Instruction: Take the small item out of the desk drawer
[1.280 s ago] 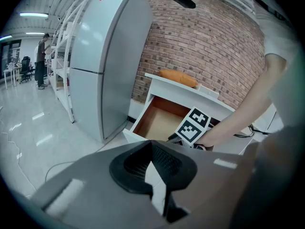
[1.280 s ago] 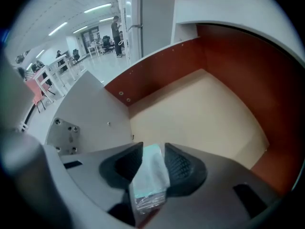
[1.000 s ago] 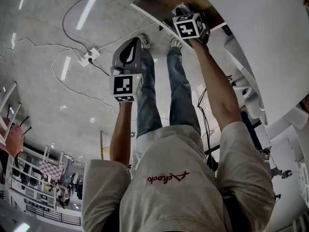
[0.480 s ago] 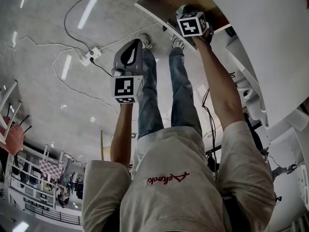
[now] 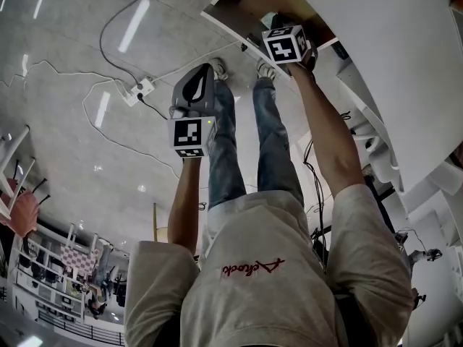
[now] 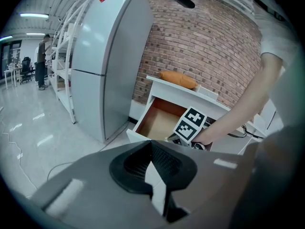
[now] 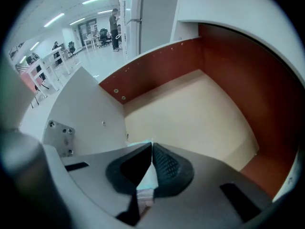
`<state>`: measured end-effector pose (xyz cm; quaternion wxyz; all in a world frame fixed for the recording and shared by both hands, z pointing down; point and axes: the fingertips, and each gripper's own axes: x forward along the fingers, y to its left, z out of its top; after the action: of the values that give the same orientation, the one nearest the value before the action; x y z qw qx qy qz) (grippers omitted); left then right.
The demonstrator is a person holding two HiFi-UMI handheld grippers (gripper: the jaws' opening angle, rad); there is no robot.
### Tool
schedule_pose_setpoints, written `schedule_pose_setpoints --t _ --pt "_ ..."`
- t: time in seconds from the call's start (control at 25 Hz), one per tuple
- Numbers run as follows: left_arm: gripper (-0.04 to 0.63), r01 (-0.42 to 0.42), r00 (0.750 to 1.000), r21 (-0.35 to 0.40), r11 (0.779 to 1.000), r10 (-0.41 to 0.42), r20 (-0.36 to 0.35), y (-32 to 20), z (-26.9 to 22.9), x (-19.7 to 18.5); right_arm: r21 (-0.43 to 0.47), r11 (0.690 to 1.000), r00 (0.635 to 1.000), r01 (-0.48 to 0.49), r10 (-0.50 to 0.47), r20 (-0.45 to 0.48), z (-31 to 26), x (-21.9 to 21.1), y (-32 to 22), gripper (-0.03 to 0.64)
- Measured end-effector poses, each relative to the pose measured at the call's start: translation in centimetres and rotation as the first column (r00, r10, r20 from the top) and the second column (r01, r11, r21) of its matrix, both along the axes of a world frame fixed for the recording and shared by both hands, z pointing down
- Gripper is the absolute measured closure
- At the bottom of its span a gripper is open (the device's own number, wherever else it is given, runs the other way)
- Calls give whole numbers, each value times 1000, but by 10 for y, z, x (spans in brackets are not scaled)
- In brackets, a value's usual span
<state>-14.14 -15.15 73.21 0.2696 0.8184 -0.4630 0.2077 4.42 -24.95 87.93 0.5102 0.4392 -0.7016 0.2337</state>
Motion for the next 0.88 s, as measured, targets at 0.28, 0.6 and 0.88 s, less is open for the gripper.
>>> schedule_pose_setpoints --t 0.28,0.6,0.88 --pt "586 -7 1000 44 999 7 -4 -5 -25 4 103 995 999 -10 6 44 -45 -8 -2 603" --pt "586 -12 1000 67 998 13 -10 -6 -40 11 228 973 992 -30 1 125 -98 -23 4 603" --pt "586 7 1000 92 996 -5 -17 -11 -63 17 310 948 970 -66 -11 241 -149 -25 16 603"
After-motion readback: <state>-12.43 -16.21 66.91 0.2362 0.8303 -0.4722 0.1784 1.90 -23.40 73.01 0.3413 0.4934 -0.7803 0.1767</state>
